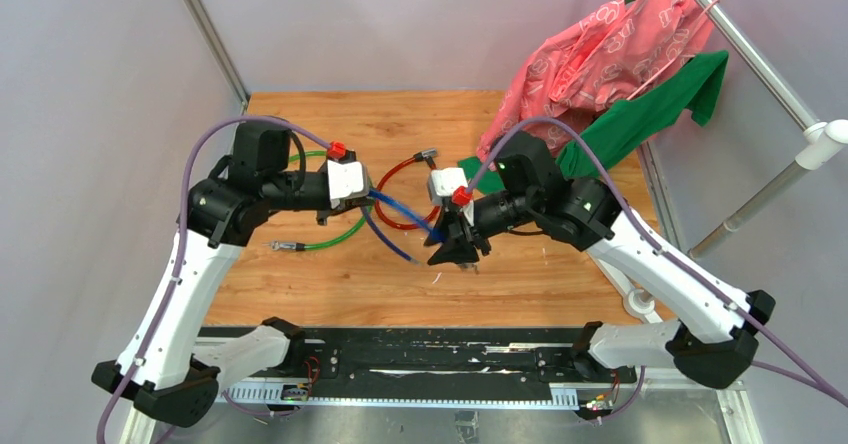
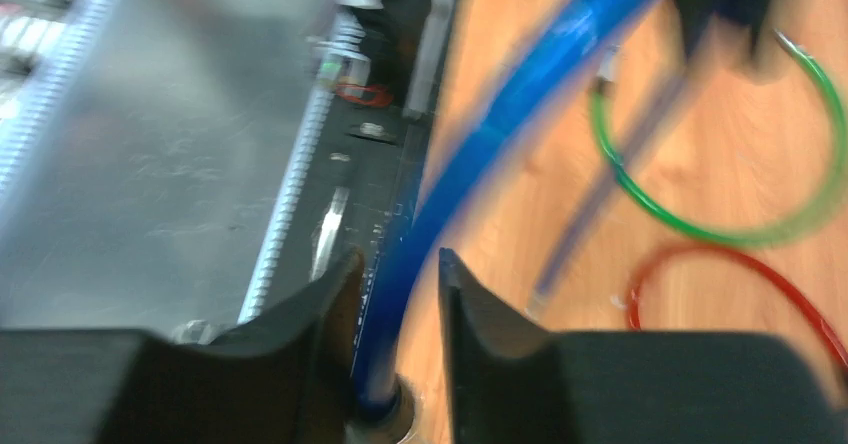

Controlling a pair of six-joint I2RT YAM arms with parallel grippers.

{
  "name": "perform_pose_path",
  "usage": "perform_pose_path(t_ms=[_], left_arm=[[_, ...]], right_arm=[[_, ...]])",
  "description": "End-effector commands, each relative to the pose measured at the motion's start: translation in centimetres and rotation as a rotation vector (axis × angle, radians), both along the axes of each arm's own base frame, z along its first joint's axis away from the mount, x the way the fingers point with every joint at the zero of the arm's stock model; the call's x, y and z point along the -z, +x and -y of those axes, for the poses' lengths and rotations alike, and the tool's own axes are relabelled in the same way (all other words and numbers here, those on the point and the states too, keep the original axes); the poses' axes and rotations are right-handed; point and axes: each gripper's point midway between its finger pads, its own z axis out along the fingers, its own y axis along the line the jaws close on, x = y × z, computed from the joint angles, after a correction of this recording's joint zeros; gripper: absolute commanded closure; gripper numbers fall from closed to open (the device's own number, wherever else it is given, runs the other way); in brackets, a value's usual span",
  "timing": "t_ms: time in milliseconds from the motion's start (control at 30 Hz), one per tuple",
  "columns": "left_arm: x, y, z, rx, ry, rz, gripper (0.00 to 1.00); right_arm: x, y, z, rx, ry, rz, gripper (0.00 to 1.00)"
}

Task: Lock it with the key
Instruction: Pick up the lock from the center of the board.

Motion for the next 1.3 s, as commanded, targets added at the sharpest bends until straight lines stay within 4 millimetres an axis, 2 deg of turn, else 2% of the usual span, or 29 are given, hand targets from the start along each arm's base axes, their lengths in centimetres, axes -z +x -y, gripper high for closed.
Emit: perform_pose_path(t_ms=[0,100,200,300,433,500,567,600,667,767,867,1033,1133,1200,1267], left_arm=[[1.9,-1.6,-0.2,-0.131,-0.053,-0.248,1.0],[3.9,-1.0,-0.2,-0.289,-0.099,-0.437,1.0],[5.2,-0.5,-0.1,-0.381,-0.128,-0.535,1.0],[5.2,-0.2,-0.1,-0.44,-0.168,-0.553,1.0],[6.6,-0.9,-0.3,-0.465,-0.169,-0.598,1.0],[8.5,-1.2,-0.4,-0.479,-0.146,-0.634,1.0],[10.1,-1.3,-0.8,-0.486,-0.118,-0.627,1.0],[10.8,-1.3,-0.9,-0.49,-0.102,-0.621,1.0],[11.7,-1.1,-1.4,-0.489,-0.067,-0.575,1.0],[12.3,-0.9,-1.8,-0.47,-0.033,-0.523,1.0],[12.5,-0.9,-2.0,-0.47,-0.023,-0.507,1.0],[13.3,-1.3,-2.2,-0.444,-0.004,-0.491,1.0],[13.3,-1.0,-2.5,-0.441,0.014,-0.45,1.0],[13.1,-0.8,-2.6,-0.432,0.019,-0.426,1.0],[13.0,-0.9,-2.5,-0.422,0.02,-0.419,1.0]], right_arm=[[-0.2,7.1,0.7,0.378,0.069,0.109,0.49],[1.6,9.9,1.8,0.549,0.037,0.123,0.35],[3.1,10.9,2.4,0.622,-0.002,0.11,0.34],[3.6,11.5,3.3,0.697,-0.014,0.111,0.33],[2.2,14.5,6.9,0.943,-0.001,0.22,0.33],[0.9,16.1,9.6,1.099,-0.001,0.292,0.31],[-0.7,16.6,11.2,1.18,0.02,0.328,0.29],[-1.2,16.5,11.3,1.179,0.034,0.33,0.29],[-1.3,15.3,10.2,1.084,0.056,0.316,0.28],[1.2,11.5,6.6,0.796,0.064,0.214,0.29],[3.6,9.6,5.0,0.699,0.073,0.106,0.3],[7.9,9.5,4.7,0.707,0.033,0.043,0.3],[10.3,10.8,5.2,0.77,-0.013,0.069,0.28],[11.4,11.7,5.6,0.801,-0.037,0.077,0.28],[11.7,12.3,5.7,0.804,-0.034,0.09,0.28]])
